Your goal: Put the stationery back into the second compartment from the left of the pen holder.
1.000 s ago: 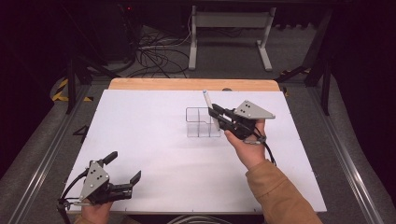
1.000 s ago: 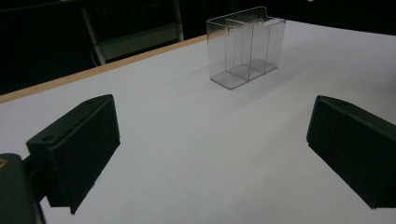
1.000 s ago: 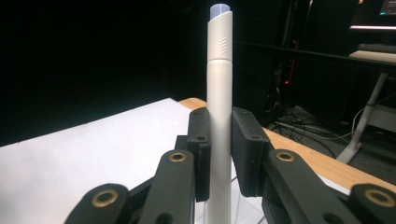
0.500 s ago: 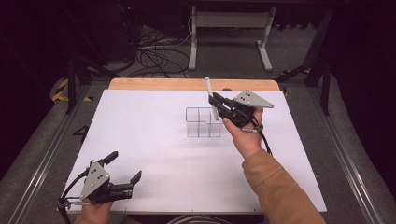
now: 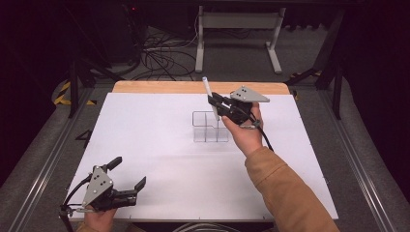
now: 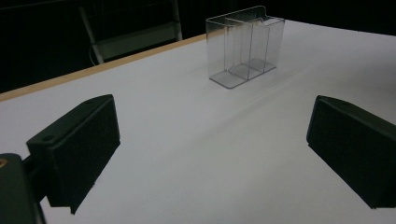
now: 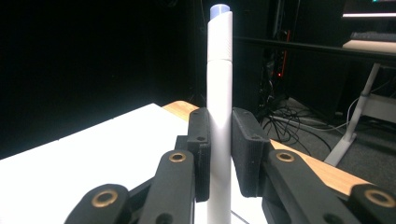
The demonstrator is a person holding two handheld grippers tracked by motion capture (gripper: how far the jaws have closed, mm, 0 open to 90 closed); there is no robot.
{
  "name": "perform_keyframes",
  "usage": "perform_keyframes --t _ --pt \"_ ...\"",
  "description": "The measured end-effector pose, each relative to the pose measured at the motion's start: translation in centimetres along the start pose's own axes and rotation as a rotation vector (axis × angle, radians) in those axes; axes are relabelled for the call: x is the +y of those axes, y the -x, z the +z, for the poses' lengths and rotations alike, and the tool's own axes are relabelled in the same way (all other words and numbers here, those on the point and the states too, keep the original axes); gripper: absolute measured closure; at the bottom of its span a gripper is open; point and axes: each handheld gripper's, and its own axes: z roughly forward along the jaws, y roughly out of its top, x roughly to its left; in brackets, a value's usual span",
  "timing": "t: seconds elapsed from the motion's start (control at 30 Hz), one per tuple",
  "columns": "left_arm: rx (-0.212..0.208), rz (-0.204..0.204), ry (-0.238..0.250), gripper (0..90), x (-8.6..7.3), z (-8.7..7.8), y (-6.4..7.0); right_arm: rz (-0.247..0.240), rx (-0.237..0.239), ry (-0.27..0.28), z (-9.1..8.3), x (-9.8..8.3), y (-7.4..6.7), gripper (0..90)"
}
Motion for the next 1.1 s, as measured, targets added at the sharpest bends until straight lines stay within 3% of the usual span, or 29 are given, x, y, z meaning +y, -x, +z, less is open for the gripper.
perform_keyframes --t 0.43,0.67,0.97,1.1 --pt "-0.004 0.002 -0.004 3.4 0.0 0.1 0.0 0.018 -0.021 -0.037 2.6 -0.9 0.4 78.8" --pt "-0.007 0.003 -0.005 3.4 0.0 0.0 0.0 0.034 -0.027 -0.041 2.8 -1.3 0.5 78.9" --pt "-0.004 0.004 0.000 3.4 0.0 0.0 0.0 -0.022 -0.022 -0.024 2.9 -2.3 0.4 78.8" --pt "-0.005 0.000 -0.003 3.4 0.0 0.0 0.0 -0.012 -0.018 -0.027 2.8 -3.1 0.6 78.8"
